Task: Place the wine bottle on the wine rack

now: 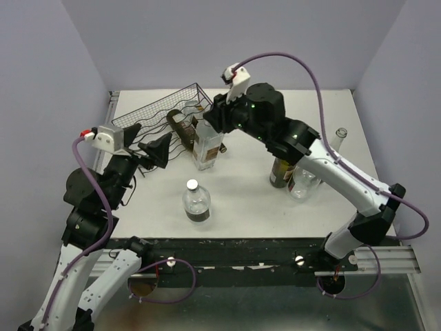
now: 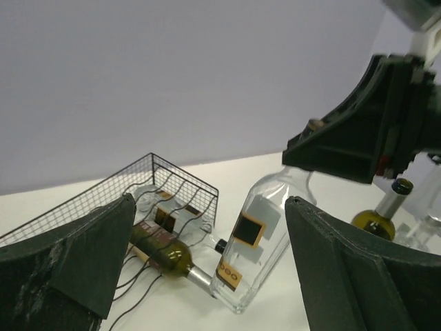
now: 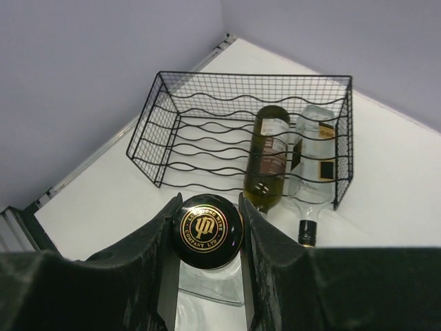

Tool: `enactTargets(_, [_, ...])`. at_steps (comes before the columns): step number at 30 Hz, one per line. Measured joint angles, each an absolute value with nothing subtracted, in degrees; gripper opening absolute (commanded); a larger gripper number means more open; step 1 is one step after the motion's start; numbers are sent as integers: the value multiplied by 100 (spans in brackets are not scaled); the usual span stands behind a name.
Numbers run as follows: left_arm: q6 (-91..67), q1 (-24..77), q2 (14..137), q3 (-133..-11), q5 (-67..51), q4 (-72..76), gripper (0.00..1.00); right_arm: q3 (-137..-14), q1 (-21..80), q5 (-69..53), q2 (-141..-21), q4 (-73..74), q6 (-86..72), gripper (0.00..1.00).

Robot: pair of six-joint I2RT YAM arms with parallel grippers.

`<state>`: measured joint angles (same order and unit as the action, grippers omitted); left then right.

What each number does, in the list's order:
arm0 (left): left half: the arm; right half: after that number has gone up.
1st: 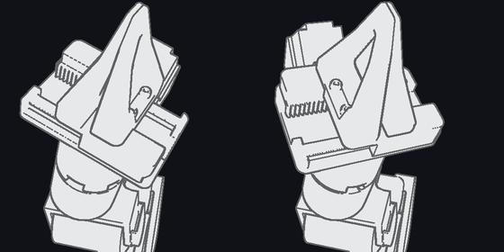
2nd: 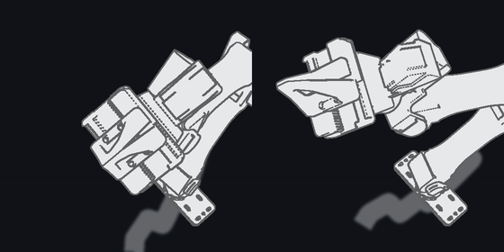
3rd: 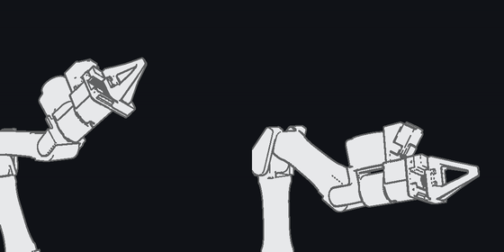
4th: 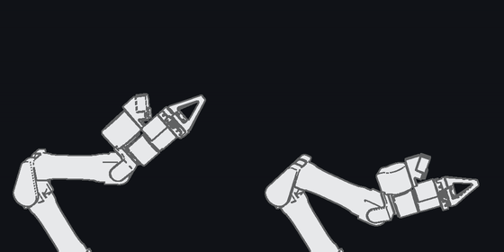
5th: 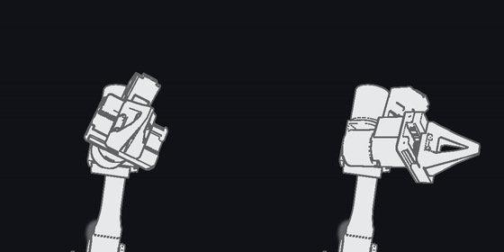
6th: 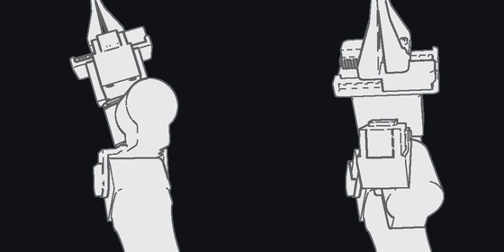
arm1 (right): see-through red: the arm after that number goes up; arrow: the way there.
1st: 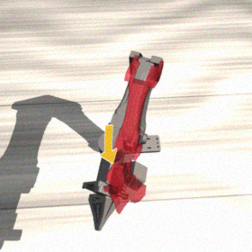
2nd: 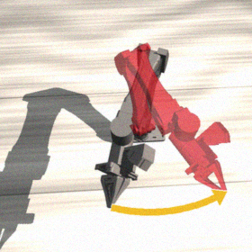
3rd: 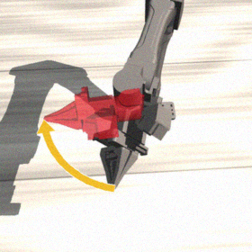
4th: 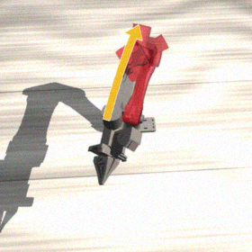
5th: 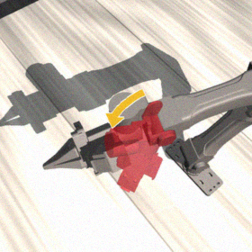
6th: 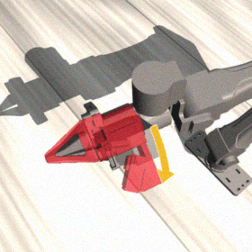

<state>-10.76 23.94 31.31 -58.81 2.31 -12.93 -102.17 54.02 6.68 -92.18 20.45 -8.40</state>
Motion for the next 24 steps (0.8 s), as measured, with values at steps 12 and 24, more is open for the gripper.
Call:
enactTargets(12, [-1935,2471,4974,-4858,-2084,635,99,-10495,5061,720,-8114,3411,-954,1])
enactTargets(24, [-1428,3664,5452,-4722,-3109,1638,99,-10495,5050,878,-7813,4320,-939,0])
